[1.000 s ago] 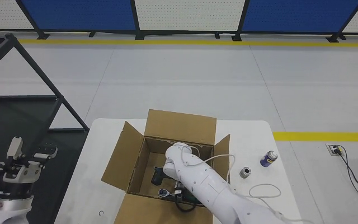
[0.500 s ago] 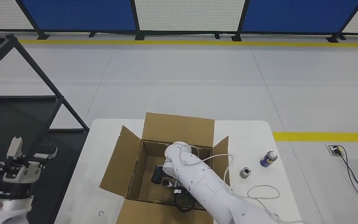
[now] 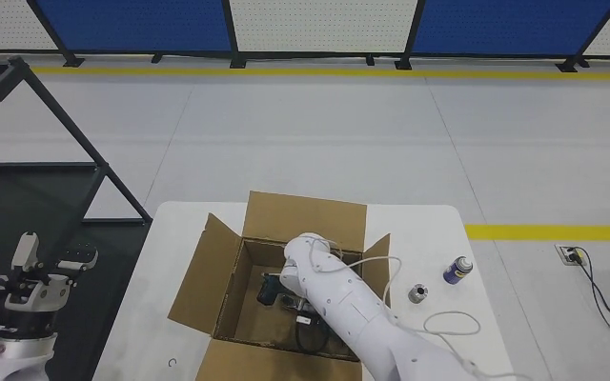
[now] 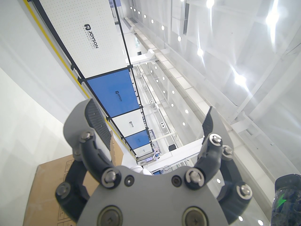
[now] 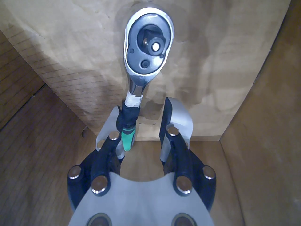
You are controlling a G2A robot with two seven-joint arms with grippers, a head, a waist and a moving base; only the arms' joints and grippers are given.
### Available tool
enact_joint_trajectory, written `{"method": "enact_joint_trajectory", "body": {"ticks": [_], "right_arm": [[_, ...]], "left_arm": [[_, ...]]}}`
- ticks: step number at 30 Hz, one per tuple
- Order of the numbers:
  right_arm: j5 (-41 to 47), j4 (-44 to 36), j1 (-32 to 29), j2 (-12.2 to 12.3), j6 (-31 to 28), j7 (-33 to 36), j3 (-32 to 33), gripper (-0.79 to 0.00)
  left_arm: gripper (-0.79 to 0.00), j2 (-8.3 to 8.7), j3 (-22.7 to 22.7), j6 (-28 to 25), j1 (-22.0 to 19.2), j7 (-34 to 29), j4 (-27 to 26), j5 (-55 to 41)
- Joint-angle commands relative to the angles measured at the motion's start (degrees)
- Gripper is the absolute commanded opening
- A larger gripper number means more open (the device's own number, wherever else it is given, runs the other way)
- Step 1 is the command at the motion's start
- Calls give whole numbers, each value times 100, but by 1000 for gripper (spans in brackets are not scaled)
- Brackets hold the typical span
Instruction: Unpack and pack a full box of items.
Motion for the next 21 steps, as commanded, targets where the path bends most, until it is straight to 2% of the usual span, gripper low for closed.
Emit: {"method": "enact_joint_trajectory", "body": {"ticks": [1,13,17,21], "right_arm": [[11,3,1,2,-19,-19,0,-449],[21,-34,-66,1,-144,-144,0,-486],[5,-19,-75,-7,-151,-150,0,-563],[32,36,-107,-11,-127,-127,0,-582]], "left_arm": [[0,0,0,0,0,0,0,0],[0,0,0,0,0,0,0,0],[0,0,0,0,0,0,0,0],[0,0,0,0,0,0,0,0]]}}
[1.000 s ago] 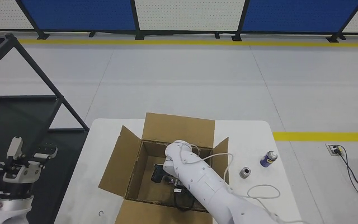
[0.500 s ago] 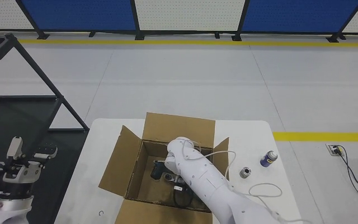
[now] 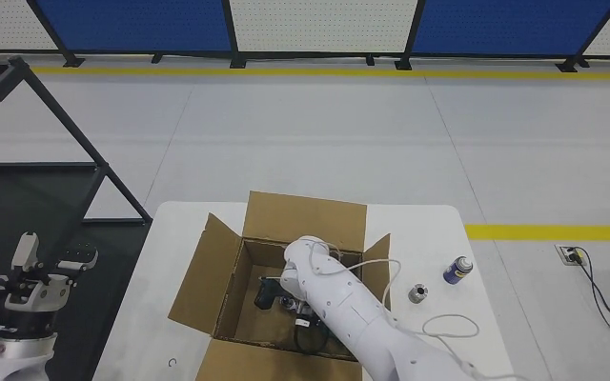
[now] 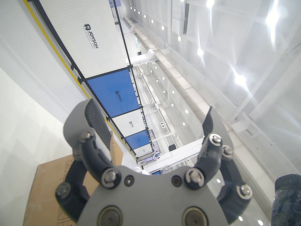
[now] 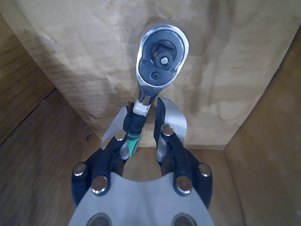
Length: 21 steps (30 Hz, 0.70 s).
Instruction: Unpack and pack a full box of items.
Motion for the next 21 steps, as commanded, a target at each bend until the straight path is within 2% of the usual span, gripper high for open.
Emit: {"method": "enact_joint_trajectory", "body": {"ticks": [1,2,4,5,21], "right_arm": [[17,18,-12,-1,6,7,0,-606],[31,30,-15,0,5,5,0,-628],[60,45,-15,3,-5,-4,0,-751],[71,53,-13,5,-6,-6,0,-785],[140,37,148,75,-64,-66,35,-785]], "left_arm": [[0,0,0,0,0,0,0,0],[0,0,0,0,0,0,0,0],[0,0,0,0,0,0,0,0],[0,0,0,0,0,0,0,0],[0,0,0,0,0,0,0,0]]}}
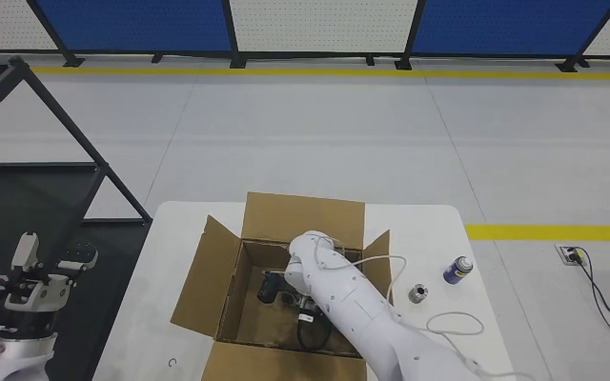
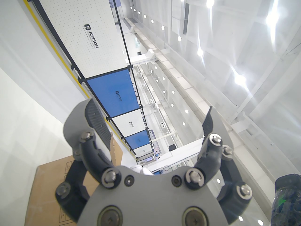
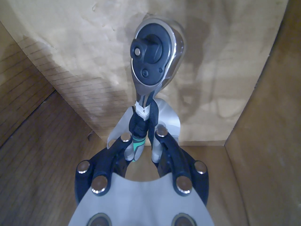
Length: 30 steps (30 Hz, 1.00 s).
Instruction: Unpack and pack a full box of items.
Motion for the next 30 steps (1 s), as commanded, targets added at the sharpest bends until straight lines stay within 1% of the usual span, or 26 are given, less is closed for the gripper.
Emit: {"method": "enact_joint_trajectory", "body": {"ticks": [1,5,7,8,15,19,22,25,30], "right_arm": [[8,-1,19,20,-62,-62,22,-785],[-75,-41,33,78,-221,-334,40,-785],[-166,-106,45,129,-477,-650,36,-785],[-212,-78,44,158,-496,-784,35,-785],[-539,-223,-40,328,-321,-1522,18,-785],[-786,-418,-117,478,-314,-2064,0,-785],[-964,-624,-203,610,-176,-2307,-7,-785],[-1111,-940,-294,772,8,-2410,10,-785],[-1246,-1831,-427,1144,400,-2209,143,-785]], "left_arm": [[0,0,0,0,0,0,0,0],[0,0,0,0,0,0,0,0],[0,0,0,0,0,0,0,0],[0,0,0,0,0,0,0,0],[0,0,0,0,0,0,0,0],[0,0,0,0,0,0,0,0],[0,0,0,0,0,0,0,0],[0,0,0,0,0,0,0,0],[0,0,0,0,0,0,0,0]]}}
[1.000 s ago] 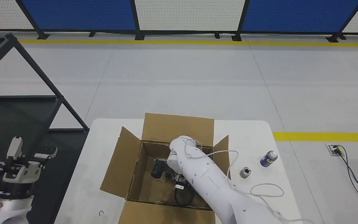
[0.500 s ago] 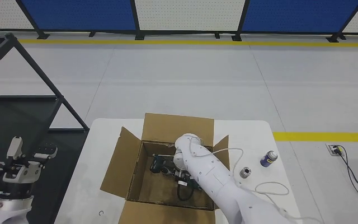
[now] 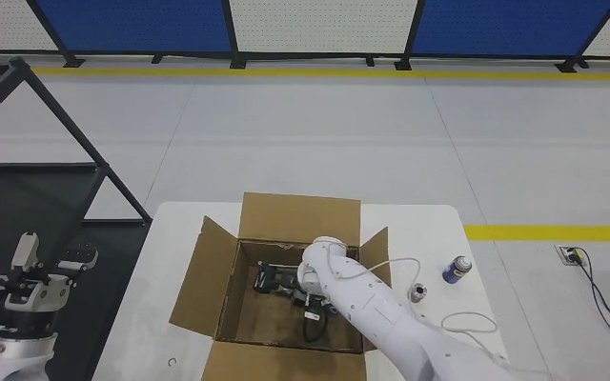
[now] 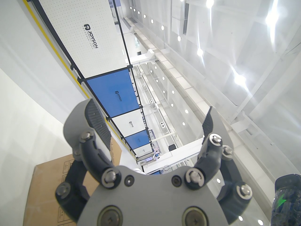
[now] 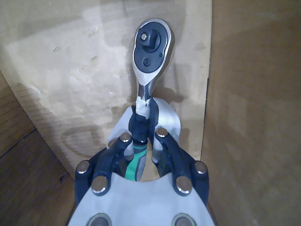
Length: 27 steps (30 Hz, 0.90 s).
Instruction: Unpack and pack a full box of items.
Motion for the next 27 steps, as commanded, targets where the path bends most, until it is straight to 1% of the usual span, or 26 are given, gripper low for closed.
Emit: {"method": "enact_joint_trajectory", "body": {"ticks": [1,5,10,14,17,19,21,23,25,27], "right_arm": [[-47,-464,-57,176,168,140,72,-785],[-177,-1706,-275,650,649,711,313,-785],[-537,-3658,-819,1405,1253,1618,852,-785],[-948,-5068,-1448,1985,1423,2147,1485,-785],[-1254,-5875,-1958,2319,1401,2332,1972,-785],[-1418,-6274,-2260,2475,1414,2372,2257,-785],[-1564,-6551,-2506,2578,1522,2354,2494,-785],[-1663,-6770,-2684,2639,1566,2232,2661,-785],[-1752,-6898,-2831,2667,1963,2130,2847,-785],[-1752,-6898,-2831,2667,1963,2130,2847,-785]], "left_arm": [[0,0,0,0,0,0,0,0],[0,0,0,0,0,0,0,0],[0,0,0,0,0,0,0,0],[0,0,0,0,0,0,0,0],[0,0,0,0,0,0,0,0],[0,0,0,0,0,0,0,0],[0,0,0,0,0,0,0,0],[0,0,0,0,0,0,0,0],[0,0,0,0,0,0,0,0],[0,0,0,0,0,0,0,0]]}}
